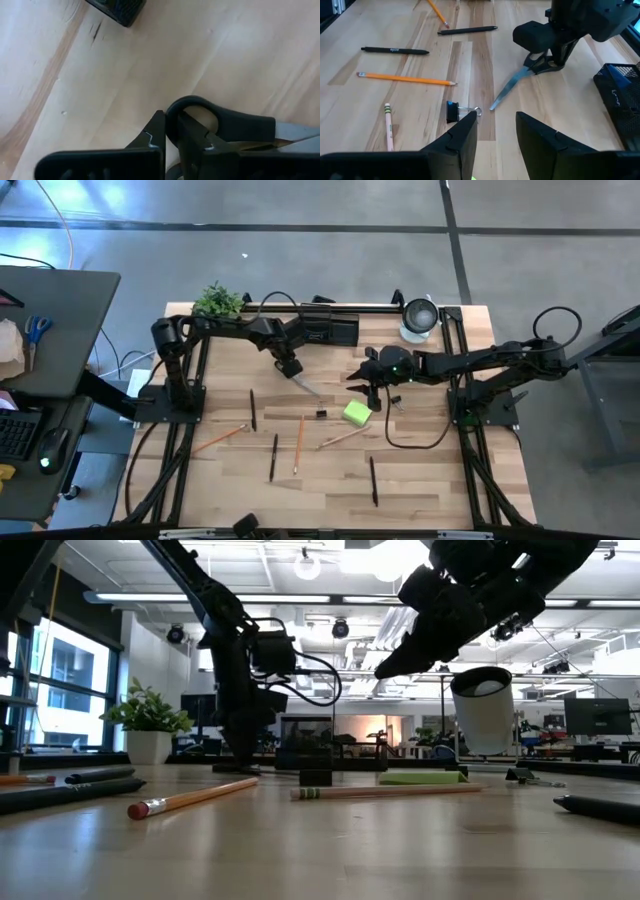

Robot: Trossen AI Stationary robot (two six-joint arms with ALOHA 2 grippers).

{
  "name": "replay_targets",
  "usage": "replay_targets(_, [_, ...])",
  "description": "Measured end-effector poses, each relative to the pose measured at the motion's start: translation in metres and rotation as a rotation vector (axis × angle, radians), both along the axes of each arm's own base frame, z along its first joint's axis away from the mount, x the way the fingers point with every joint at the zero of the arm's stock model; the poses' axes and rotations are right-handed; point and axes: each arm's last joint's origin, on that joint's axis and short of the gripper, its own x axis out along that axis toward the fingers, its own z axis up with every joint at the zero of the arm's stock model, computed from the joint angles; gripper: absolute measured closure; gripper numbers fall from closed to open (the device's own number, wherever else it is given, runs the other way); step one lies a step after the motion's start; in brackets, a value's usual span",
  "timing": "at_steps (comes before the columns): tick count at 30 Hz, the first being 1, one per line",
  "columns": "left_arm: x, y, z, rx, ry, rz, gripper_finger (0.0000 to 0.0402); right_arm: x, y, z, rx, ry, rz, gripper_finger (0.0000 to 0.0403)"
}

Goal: Pick and place office supplies into organizer
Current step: Put the black scissors into the black desk organizer

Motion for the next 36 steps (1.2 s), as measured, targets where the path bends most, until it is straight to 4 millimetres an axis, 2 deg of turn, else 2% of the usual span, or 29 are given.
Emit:
replay_targets(5, [0.007,-0.01,0.017,0.059,-0.005,-0.061,0.0399,0.001,0.0,-0.001,0.002,0.002,-0.001,0.0272])
replay_targets(9, [0.01,-0.018,0.032,0.127,-0.018,-0.104,0.04,0.01,-0.002,-0.01,0.018,-0.012,-0.014,0.0272])
replay_targets(13, [0.01,-0.027,0.052,0.213,-0.027,-0.138,0.0401,0.021,-0.004,-0.029,0.015,-0.002,-0.032,0.0272])
replay_targets(17, [0.009,-0.041,0.077,0.315,-0.057,-0.182,0.0401,0.031,-0.008,-0.051,0.023,0.027,-0.132,0.0272])
replay_targets(22, [0.005,-0.06,0.111,0.565,-0.013,-0.218,0.0401,0.038,-0.015,-0.067,0.052,0.01,-0.198,0.0272])
replay_targets(31, [-0.012,-0.062,0.164,0.813,-0.122,-0.187,0.0401,0.039,-0.018,-0.065,0.076,-0.019,-0.181,0.0272])
replay_targets(36, [-0.015,-0.049,0.181,1.011,-0.038,-0.135,0.0401,0.039,-0.018,-0.065,0.102,-0.018,-0.171,0.0272])
